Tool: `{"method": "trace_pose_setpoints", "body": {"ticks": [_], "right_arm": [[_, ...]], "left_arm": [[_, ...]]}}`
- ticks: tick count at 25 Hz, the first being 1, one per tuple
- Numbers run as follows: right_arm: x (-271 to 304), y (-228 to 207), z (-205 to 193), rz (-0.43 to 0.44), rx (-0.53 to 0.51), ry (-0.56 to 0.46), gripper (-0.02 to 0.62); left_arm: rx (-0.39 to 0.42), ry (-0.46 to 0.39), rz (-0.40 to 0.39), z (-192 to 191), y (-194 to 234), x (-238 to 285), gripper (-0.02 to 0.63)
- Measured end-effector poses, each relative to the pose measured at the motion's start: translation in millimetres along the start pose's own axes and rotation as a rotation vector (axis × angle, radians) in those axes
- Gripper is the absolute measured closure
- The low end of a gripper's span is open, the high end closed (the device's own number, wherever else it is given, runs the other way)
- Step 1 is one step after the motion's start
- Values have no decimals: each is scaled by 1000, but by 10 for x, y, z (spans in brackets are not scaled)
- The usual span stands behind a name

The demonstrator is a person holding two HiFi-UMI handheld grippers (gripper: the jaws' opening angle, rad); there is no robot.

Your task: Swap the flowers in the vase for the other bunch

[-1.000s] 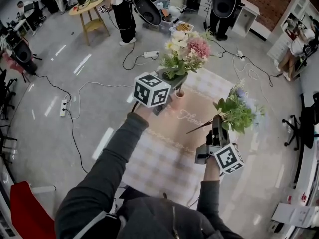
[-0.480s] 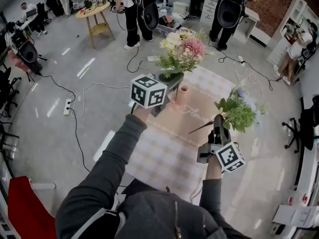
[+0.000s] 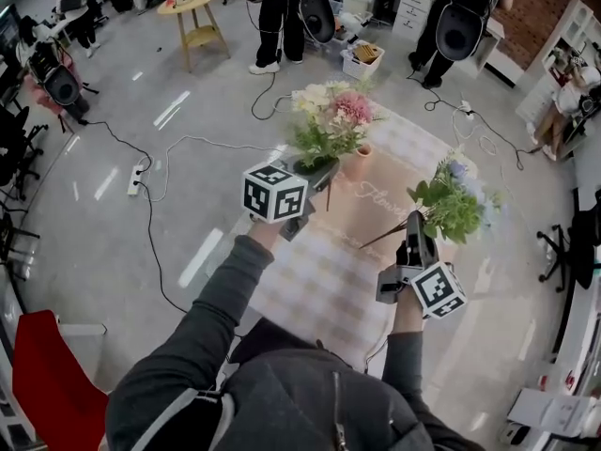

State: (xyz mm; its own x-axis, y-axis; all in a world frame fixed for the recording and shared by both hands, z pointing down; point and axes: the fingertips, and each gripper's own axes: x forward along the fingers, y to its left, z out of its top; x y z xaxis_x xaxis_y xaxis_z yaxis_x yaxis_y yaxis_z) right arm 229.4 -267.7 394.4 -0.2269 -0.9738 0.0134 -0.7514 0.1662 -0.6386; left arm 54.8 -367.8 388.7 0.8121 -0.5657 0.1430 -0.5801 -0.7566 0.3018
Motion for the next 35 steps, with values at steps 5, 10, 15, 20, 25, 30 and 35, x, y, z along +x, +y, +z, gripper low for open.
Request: {"method": "trace_pose_setpoints", "body": {"ticks": [5, 10, 15, 20, 25, 30, 35], "right_arm": [[45, 20, -33, 12, -23, 26, 565], [163, 86, -84, 25, -40, 43, 565], [321, 161, -64, 50, -58, 47, 565], [521, 245, 32, 73, -102, 45, 565], [649, 275, 88, 98, -128, 34, 565], [872, 442, 213, 119, -170, 32, 565], [1150, 557, 413, 138, -220, 10, 565]], "left_arm": [[-21, 13, 9, -289, -91, -178, 580], [-27, 41, 36, -523, -97, -367, 580], [-50, 48, 54, -697, -112, -501, 580], [-84, 35, 61, -827, -110, -581, 580], [-100, 35, 72, -1002, -108, -622, 580], [-132, 22, 70, -956, -49, -650, 580], [-188, 9, 63, -923, 6, -631, 580]]}}
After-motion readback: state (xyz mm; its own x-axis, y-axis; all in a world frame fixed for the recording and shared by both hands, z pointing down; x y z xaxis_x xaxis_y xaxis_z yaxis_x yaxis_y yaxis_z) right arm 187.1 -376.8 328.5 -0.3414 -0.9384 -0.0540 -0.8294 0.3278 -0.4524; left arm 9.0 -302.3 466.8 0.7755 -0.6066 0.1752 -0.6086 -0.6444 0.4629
